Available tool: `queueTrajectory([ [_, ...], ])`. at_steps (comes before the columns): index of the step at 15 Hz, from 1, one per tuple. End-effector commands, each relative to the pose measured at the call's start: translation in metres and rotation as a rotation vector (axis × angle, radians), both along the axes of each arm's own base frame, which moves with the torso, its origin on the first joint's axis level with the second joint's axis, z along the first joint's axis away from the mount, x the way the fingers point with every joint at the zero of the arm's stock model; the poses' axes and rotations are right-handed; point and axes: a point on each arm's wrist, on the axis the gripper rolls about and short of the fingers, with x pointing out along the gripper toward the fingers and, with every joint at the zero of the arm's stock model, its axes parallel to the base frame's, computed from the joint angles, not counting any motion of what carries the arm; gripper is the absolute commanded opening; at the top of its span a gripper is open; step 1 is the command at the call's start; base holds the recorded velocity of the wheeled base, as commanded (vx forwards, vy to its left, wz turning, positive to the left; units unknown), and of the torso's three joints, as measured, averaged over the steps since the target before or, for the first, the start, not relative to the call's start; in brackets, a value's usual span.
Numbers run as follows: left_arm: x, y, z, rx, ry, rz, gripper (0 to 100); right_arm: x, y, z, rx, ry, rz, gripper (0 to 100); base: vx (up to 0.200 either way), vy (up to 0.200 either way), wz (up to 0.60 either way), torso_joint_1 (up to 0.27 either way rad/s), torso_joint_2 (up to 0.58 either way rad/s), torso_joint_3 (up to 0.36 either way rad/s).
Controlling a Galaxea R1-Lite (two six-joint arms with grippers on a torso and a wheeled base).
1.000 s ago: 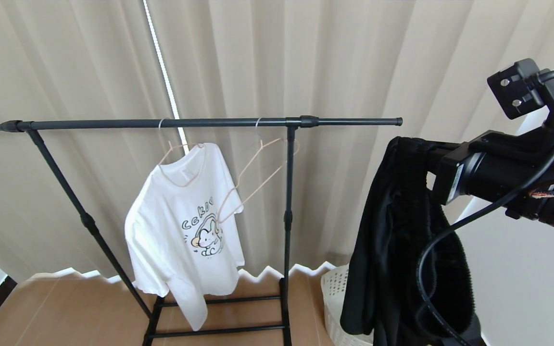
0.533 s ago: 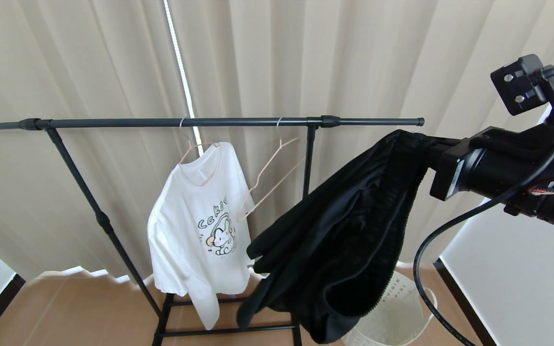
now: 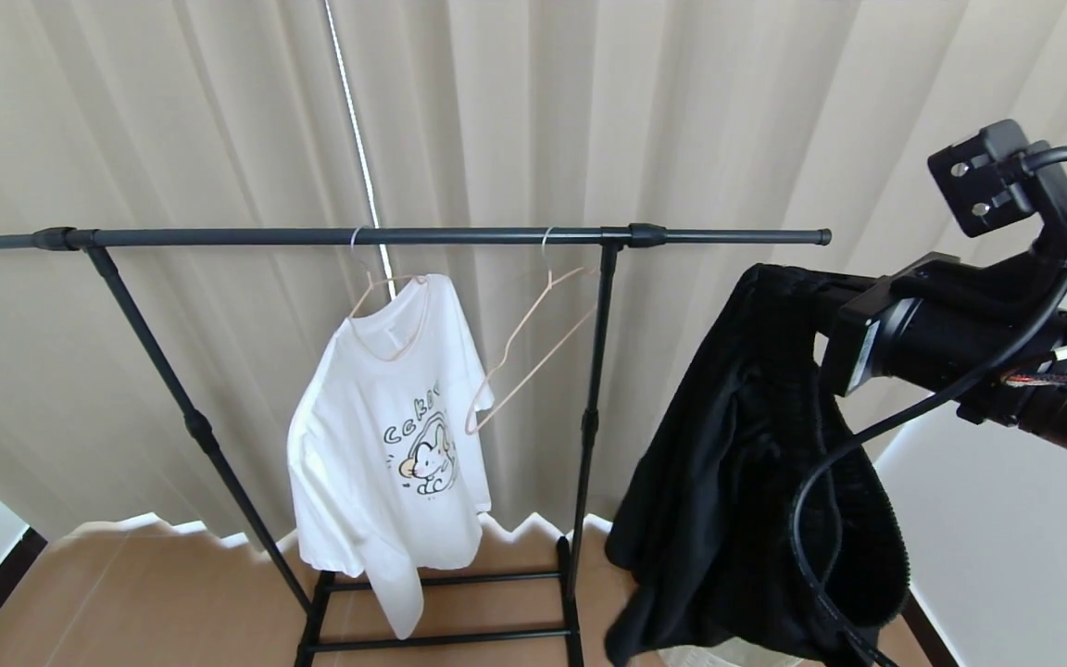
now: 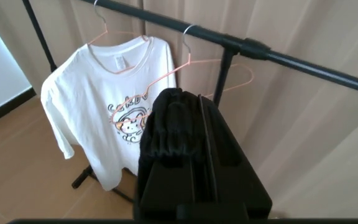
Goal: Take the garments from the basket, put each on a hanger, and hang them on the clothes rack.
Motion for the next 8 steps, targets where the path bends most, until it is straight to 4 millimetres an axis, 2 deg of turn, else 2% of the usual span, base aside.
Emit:
queueTrajectory([
  [1,0.0,-0.0001,0.0001,-0.001,-0.001,-0.001,100,0.0023,0.0011,-0.0008,0.001,-0.003,0.0,0,0.0,0.0,0.0,0.0,0.0,0.0],
  [3,0.0,-0.0001,0.0001,0.001,-0.001,-0.001,100,0.0022,0.001,-0.0006,0.007,-0.012,0.0,0,0.0,0.0,0.0,-0.001,0.03,0.001],
  [6,0.0,0.0,0.0001,0.001,-0.001,0.0,100,0.0022,0.001,-0.0003,0.01,-0.018,0.0,0,-0.2,0.2,0.0,0.009,0.0,0.001],
  [8,0.0,0.0,0.0001,-0.001,-0.001,0.002,100,0.0035,0.0018,-0.0016,0.008,-0.014,0.0,0,0.0,0.0,0.0,0.0,0.0,0.0],
])
